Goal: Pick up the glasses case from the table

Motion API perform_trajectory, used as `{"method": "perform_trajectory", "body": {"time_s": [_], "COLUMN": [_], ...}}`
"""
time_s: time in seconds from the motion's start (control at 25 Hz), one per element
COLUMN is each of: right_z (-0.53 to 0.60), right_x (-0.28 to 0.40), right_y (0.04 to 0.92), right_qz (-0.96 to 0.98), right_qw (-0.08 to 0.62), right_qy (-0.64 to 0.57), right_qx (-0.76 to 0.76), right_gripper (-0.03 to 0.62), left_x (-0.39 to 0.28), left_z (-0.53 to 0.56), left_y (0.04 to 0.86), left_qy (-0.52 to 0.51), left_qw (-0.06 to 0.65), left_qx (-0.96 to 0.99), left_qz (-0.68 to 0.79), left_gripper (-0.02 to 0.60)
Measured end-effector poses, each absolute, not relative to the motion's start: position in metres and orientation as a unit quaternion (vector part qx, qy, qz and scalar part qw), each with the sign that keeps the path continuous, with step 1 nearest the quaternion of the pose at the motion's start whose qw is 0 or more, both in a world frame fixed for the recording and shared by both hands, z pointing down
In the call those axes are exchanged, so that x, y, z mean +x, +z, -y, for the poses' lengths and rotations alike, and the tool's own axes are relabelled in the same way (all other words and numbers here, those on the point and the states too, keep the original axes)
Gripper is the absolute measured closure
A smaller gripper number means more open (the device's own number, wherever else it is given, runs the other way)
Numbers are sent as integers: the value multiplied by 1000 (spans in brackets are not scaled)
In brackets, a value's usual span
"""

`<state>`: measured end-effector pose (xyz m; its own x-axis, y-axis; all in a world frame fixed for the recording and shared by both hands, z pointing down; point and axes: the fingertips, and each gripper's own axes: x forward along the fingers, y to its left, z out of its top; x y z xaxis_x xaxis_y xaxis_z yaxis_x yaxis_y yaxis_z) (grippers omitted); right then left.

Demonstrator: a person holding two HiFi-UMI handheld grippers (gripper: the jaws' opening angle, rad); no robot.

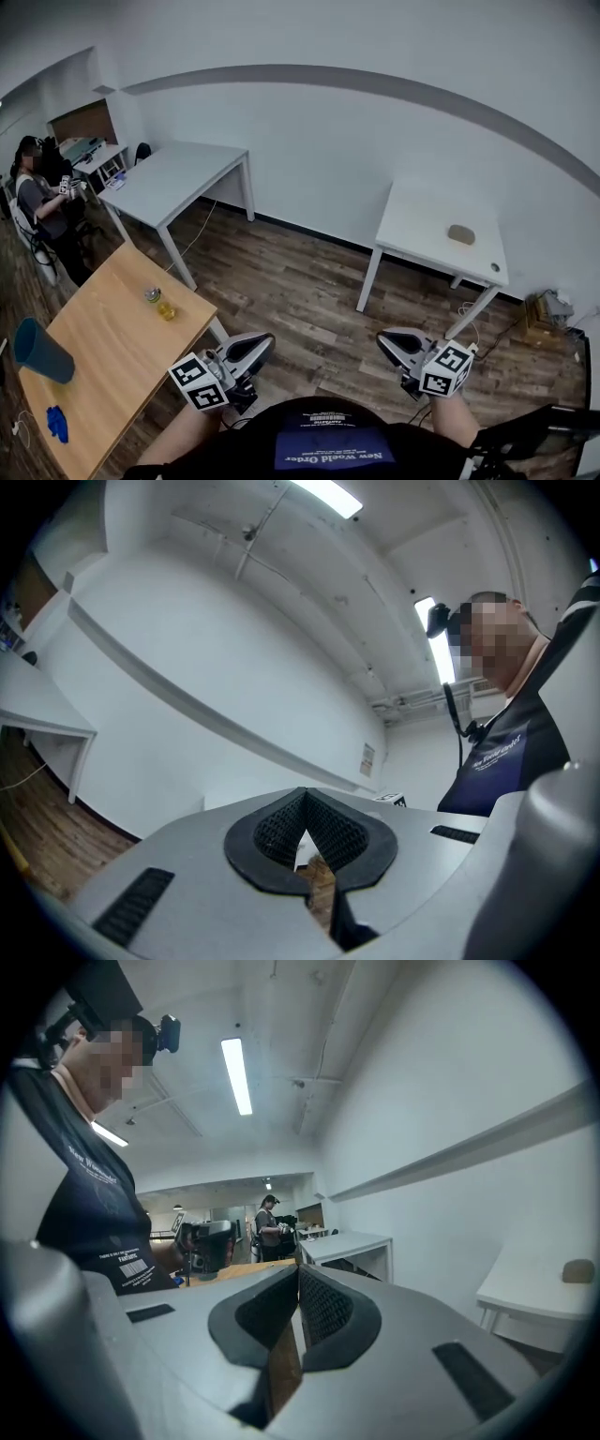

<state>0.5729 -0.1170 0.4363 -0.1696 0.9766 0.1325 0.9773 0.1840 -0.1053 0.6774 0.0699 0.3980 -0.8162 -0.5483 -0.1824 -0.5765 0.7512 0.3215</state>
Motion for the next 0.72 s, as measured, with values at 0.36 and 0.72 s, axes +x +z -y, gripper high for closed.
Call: {"method": "perform_trajectory", "body": {"time_s": [0.36,0.72], "right_z": [-11,-64], "right_x": [527,452], "right_y": [439,448], "right_qz": [781,767], "right_qw": [95,106], "right_qy": [2,2], "right_qx": [-617,-633], "right_gripper": [592,592], "left_x": [620,560], "left_z": [-207,-264], "left_y": [389,404], "left_qy": [175,195], "left_qw": [43,41], "left_qx": [-327,-293], "left_qz": [-928,-935], "left_gripper": [584,584]}}
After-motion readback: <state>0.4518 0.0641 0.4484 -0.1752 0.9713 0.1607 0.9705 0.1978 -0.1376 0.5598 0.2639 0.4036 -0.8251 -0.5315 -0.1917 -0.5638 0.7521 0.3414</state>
